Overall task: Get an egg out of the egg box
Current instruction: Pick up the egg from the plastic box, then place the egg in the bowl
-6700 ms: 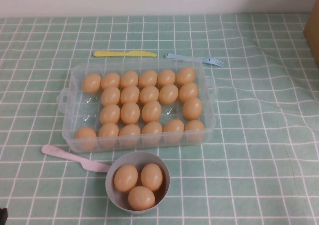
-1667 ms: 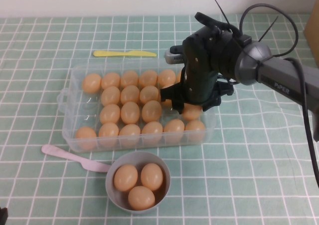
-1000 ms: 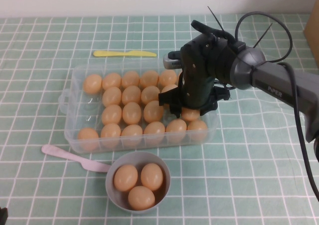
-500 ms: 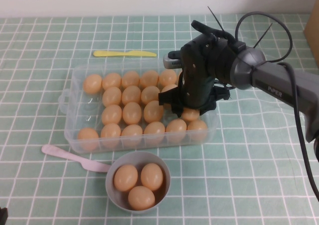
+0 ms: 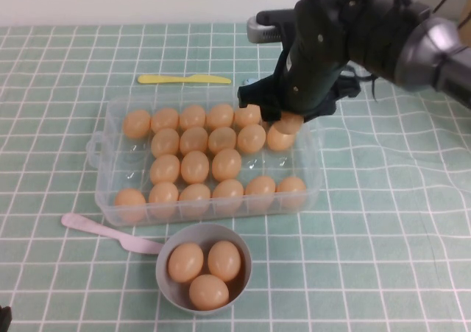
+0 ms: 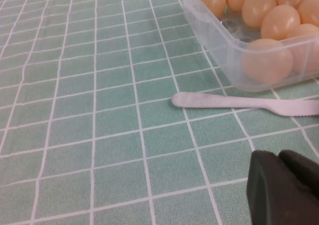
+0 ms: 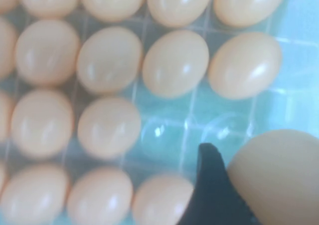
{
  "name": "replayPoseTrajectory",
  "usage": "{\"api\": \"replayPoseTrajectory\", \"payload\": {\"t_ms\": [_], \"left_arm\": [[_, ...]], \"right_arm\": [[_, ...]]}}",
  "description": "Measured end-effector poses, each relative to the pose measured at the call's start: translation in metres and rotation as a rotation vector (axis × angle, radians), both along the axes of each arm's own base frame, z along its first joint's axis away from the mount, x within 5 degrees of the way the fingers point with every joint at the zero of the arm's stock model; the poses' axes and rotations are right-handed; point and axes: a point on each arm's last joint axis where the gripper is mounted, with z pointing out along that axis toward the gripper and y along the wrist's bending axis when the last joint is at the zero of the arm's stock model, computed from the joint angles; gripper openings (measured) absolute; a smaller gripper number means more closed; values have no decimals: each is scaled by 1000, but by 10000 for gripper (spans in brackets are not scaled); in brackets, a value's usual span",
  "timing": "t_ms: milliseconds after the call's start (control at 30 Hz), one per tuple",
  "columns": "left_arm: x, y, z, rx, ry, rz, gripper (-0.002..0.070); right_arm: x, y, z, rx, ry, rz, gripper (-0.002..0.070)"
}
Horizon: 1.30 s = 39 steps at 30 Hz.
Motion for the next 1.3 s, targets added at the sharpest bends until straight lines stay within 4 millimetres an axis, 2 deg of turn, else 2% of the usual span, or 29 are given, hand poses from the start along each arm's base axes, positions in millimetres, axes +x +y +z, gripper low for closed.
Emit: {"api": "replayPoseTrajectory", "payload": {"t_ms": [133, 200, 367, 533, 733, 933, 1300], "left_arm": [[0, 0, 0, 0, 0, 0, -3], [0, 0, 0, 0, 0, 0, -3], [0, 0, 0, 0, 0, 0, -3], [0, 0, 0, 0, 0, 0, -3], [0, 0, 0, 0, 0, 0, -3], [0, 0, 0, 0, 0, 0, -3], [0, 0, 0, 0, 0, 0, -3]], "right_arm": [[-25, 1, 17, -39, -8, 123, 372], [-45, 6, 17, -33, 3, 216, 372], [-96, 23, 0, 46, 16, 478, 372], [-125, 38, -19, 98, 26, 728, 371], [-124, 50, -36, 102, 5, 876, 371], [-119, 58, -58, 82, 11, 914, 371], [-110, 68, -67, 85, 4, 911, 370]]}}
